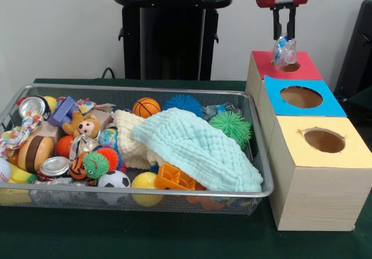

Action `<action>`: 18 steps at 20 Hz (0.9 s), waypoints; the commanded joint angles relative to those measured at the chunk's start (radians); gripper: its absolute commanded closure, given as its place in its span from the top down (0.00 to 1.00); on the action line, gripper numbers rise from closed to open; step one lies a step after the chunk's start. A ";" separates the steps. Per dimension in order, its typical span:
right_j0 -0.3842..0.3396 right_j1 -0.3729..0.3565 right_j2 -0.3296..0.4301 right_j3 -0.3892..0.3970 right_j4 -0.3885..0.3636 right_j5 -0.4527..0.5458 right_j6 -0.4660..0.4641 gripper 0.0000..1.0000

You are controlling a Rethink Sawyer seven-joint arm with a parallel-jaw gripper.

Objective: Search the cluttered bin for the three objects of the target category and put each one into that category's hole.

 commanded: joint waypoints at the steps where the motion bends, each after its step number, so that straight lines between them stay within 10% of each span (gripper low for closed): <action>1: -0.010 0.104 -0.035 -0.154 -0.001 -0.024 0.120 0.00; 18: 0.028 0.204 -0.060 -0.241 -0.022 -0.057 0.106 0.00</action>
